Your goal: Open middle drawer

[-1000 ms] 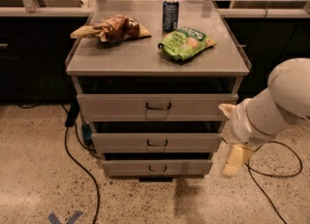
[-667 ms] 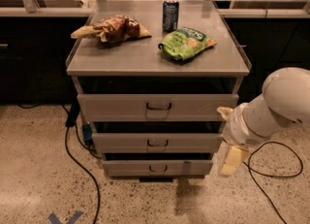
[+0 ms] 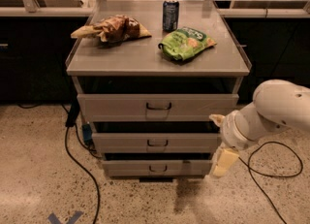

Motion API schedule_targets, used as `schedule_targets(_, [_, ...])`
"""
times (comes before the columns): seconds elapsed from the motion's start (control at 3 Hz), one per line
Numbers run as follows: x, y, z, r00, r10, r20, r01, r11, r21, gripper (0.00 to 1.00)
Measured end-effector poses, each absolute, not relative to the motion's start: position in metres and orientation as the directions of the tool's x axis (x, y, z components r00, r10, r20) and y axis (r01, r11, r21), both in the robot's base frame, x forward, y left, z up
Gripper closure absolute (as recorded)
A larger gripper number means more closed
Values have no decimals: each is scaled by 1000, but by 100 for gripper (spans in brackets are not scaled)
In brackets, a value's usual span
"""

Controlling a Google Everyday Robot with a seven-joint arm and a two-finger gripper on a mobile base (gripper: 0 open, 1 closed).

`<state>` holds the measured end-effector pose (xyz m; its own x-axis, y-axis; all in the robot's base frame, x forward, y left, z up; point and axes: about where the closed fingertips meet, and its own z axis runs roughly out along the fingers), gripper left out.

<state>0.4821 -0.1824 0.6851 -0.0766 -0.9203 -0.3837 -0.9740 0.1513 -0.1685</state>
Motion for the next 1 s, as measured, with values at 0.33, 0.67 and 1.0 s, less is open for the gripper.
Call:
schedule_targets(0.33, [492, -171, 644, -79, -897, -435, -985, 138, -106, 0])
schedule_targets(0.67, [492, -171, 644, -78, -897, -436, -985, 138, -106, 0])
schedule_targets(1.0, [492, -167, 636, -68, -889, -453, -987, 126, -99, 0])
